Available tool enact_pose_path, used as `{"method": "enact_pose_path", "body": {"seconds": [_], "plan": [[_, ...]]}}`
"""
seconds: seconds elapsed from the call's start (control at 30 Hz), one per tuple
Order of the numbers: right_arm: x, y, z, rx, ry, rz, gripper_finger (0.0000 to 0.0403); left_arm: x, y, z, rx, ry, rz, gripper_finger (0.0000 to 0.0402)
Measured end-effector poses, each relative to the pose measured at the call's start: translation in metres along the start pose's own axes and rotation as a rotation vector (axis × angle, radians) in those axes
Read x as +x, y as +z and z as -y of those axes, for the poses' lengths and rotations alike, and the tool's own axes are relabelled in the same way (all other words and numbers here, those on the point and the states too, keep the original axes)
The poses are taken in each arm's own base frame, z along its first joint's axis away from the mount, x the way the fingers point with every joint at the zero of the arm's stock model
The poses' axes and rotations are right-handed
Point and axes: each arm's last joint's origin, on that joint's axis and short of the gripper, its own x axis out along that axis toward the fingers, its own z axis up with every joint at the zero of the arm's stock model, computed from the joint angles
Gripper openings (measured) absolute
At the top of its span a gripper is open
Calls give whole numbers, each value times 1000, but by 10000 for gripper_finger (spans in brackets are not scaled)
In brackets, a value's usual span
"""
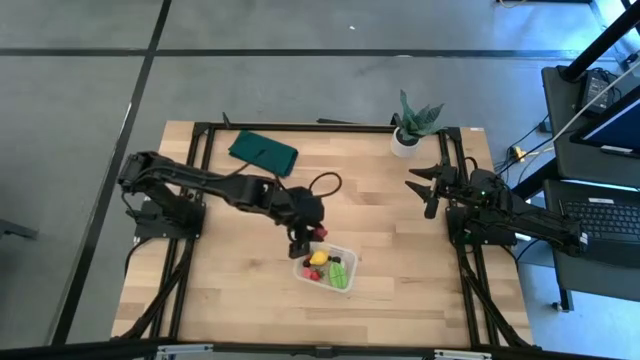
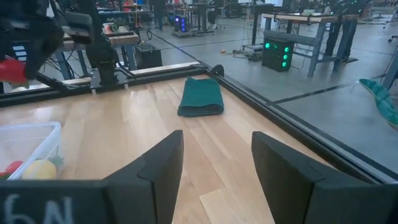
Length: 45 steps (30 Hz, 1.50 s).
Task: Pick and placing Produce into tupperware
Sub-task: Put the strawberry into the transparent bin, then return to Home Position
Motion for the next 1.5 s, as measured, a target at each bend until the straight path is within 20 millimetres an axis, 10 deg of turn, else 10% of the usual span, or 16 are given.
{"method": "enact_pose_path", "body": {"seconds": [0.73,1.23,1.5], "plan": [[0,0,0,5,0,0,193,92,-34,-9,-33,-259,-296,152],[0,3,0,35,3,33,193,84,-31,-9,-112,-192,-282,193],[-8,34,-2,58,55,247,193,12,-1,-7,6,-224,-81,187]]}}
